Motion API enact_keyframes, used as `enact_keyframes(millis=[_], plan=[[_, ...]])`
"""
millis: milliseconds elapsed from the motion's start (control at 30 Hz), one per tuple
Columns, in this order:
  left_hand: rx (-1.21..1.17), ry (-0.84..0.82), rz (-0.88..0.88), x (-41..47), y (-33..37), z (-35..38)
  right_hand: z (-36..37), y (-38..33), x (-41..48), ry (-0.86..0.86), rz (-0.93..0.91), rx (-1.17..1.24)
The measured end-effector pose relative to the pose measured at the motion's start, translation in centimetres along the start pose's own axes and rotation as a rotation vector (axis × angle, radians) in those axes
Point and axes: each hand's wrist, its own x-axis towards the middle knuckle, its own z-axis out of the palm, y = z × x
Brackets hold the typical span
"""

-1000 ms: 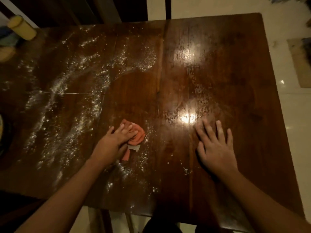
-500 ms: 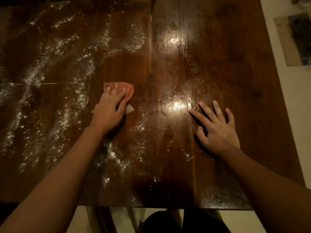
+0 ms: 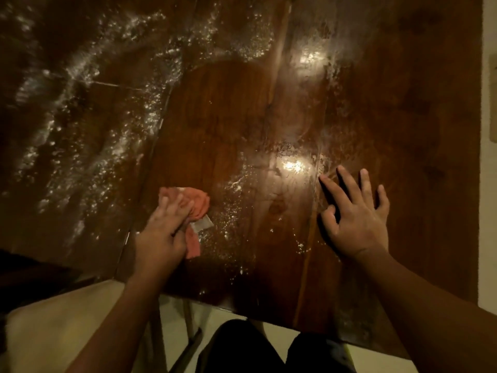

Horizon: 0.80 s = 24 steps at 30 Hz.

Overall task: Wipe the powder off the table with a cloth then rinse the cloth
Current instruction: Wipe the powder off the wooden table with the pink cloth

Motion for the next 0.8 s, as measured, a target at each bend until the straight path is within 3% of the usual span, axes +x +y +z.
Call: enact_keyframes(millis=[100, 167, 333, 567, 733, 800], plan=[[-0.091, 0.063, -0.019, 2.6, -0.5, -1.7, -0.1, -0.2, 0.1, -0.003, -0.001, 0.020], [0.000, 0.133, -0.100, 6.9, -0.5, -1.6, 0.0, -0.3, 0.1, 0.002, -0.005, 0.022], [0.196, 0.038, -0.247, 12.2, 3.9, 1.4, 0.2, -0.1, 0.2, 0.019, -0.032, 0.034], [0.109, -0.049, 0.009, 6.6, 7.1, 2.9, 0.5, 0.2, 0.1, 0.014, -0.074, 0.018], [-0.002, 0.108, -0.234, 12.8, 7.7, 2.9, 0.6, 0.4, 0.3, 0.040, -0.082, 0.021], [-0.006, 0.131, -0.218, 15.0, 10.7, 4.6, 0.8, 0.4, 0.3, 0.051, -0.084, 0.029]])
